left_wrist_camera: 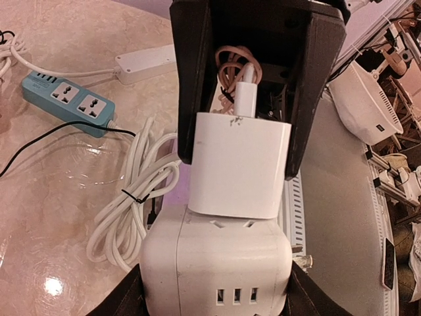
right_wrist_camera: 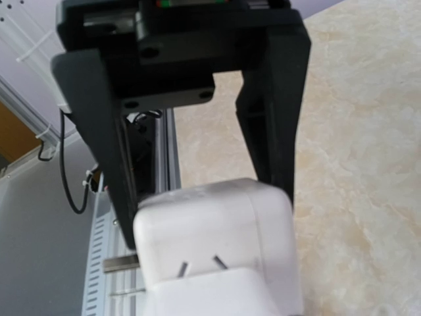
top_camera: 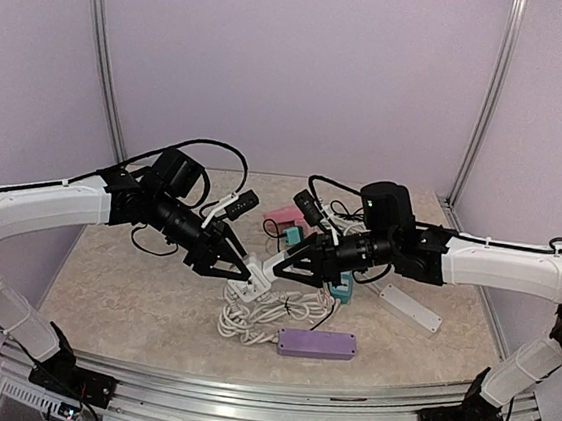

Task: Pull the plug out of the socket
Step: Remove the plug from the socket, then place the plug at the center of the board.

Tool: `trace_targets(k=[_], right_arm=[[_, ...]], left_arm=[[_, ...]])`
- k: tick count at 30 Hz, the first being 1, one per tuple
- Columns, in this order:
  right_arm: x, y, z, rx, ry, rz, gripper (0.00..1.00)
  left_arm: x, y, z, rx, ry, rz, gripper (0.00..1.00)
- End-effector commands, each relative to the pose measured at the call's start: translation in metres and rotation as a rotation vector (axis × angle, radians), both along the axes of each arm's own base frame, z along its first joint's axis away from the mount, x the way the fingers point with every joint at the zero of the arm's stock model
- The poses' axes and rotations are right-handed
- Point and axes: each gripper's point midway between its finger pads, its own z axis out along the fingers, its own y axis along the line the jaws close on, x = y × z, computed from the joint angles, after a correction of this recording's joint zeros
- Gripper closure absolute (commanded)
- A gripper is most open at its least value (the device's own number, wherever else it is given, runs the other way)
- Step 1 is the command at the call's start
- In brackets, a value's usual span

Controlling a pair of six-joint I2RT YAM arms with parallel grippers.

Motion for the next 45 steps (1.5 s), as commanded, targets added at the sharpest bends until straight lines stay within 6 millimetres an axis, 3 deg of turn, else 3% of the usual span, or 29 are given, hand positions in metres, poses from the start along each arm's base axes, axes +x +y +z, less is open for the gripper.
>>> trace_targets(k=[1,10,19,28,45], right_arm=[[-0.004,-0.003,0.001,-0.045,-0.039,-0.015,1.00],[-0.008,-0.005,0.011,0.008,-0.036,0.010,1.00],[-0.004,-0.019,0.024,0.130,0.019,0.049,1.00],[0.000,-0.020,0.021,0.147,0.054,0.056,1.00],[0.002,-0.012,0.012,0.093,0.035,0.028,1.00]], left_arm=[[0.010,0.003,0.014,-0.035,0.018,0.029,0.90],[0.004,0.002,0.017,-0.041,0.004,0.010,0.90],[-0.010,-0.002,0.020,-0.038,-0.031,-0.027,0.90],[-0.015,-0.005,0.019,-0.024,-0.047,-0.036,0.90],[0.008,0.002,0.003,0.056,-0.034,0.064,0.91]])
